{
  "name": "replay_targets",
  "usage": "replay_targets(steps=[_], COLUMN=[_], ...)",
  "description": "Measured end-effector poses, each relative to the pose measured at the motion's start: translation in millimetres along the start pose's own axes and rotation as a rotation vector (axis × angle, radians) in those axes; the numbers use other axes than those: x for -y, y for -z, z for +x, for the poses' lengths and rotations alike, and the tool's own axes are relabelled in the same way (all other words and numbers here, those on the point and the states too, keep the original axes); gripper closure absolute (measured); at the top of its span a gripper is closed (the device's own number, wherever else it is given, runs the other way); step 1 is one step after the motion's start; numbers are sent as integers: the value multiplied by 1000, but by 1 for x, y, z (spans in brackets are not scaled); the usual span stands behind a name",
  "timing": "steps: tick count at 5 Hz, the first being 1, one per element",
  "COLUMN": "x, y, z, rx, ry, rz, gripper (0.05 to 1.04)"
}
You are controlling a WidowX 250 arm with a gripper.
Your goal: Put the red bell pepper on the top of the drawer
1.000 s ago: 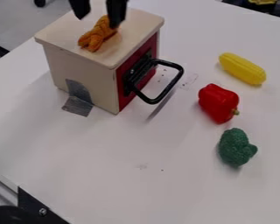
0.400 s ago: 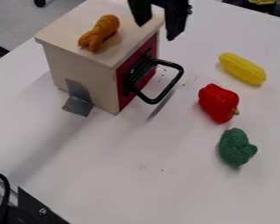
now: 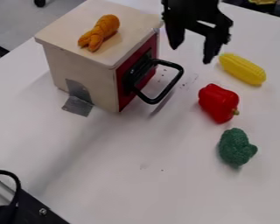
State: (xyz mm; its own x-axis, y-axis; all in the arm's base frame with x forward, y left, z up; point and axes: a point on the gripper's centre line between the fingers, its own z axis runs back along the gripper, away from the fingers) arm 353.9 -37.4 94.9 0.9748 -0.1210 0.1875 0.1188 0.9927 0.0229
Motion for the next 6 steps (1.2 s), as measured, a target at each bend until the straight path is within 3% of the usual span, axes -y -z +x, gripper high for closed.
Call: replay_targets(steps=[2, 3, 5, 6], x=[36, 46, 63, 61], y=[29, 43, 48, 53], z=[-9, -13, -7, -1], rx=[-15, -32, -29, -7], ry=[28, -37, -169, -223], rz=[17, 0, -22, 8], gripper=[82, 82, 82, 82])
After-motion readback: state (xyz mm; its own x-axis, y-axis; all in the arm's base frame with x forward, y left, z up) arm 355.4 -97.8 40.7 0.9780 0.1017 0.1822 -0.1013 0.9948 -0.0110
